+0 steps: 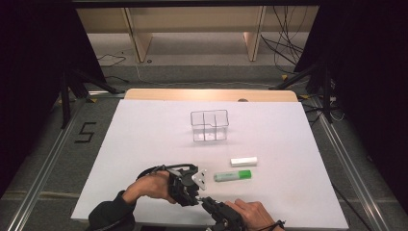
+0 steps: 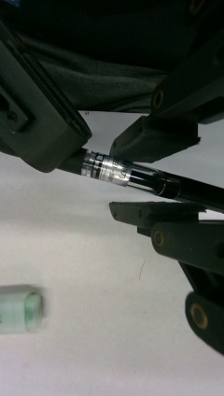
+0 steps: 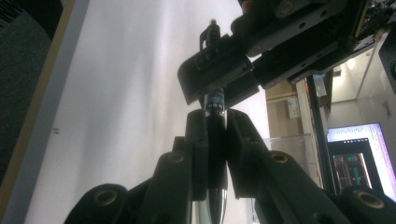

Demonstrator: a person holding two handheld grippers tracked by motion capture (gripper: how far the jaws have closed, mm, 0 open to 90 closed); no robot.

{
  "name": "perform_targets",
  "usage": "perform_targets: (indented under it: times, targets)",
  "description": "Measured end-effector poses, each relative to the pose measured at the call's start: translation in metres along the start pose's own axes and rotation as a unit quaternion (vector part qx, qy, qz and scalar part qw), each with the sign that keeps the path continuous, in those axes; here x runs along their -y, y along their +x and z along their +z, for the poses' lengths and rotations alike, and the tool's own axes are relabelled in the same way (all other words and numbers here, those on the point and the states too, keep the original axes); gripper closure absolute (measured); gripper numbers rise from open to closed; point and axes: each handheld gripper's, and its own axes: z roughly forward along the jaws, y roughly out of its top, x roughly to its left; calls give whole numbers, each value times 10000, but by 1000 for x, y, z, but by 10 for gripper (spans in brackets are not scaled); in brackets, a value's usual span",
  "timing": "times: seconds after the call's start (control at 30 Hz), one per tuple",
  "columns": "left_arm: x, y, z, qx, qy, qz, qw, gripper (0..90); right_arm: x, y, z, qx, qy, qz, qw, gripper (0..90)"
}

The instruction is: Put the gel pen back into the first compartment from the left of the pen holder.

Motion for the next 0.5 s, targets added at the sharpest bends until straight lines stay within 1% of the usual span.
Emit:
perform_targets:
  times: [0.13, 0.3, 0.37, 0.43, 0.47, 0.5]
  targets:
    - [0, 0, 1, 82, 15, 61, 9999, 726, 0, 1, 0, -12, -19, -11, 10000, 803]
    - [2, -2, 1, 242, -46, 244, 9994, 782, 1, 1, 0, -69, -19, 7, 10000, 799]
    - [2, -2, 2, 273, -63, 256, 9993, 785, 2, 1, -1, -110, -63, 14, 9999, 795]
    - [3, -2, 1, 303, -109, 233, 9992, 788, 2, 1, -1, -103, -63, -24, 9999, 788]
    - [3, -2, 1, 286, -102, 245, 9992, 787, 2, 1, -2, -90, -61, -29, 9999, 761]
    - [4, -1, 1, 260, -92, 223, 9994, 788, 2, 0, -3, -73, -48, 18, 10000, 698]
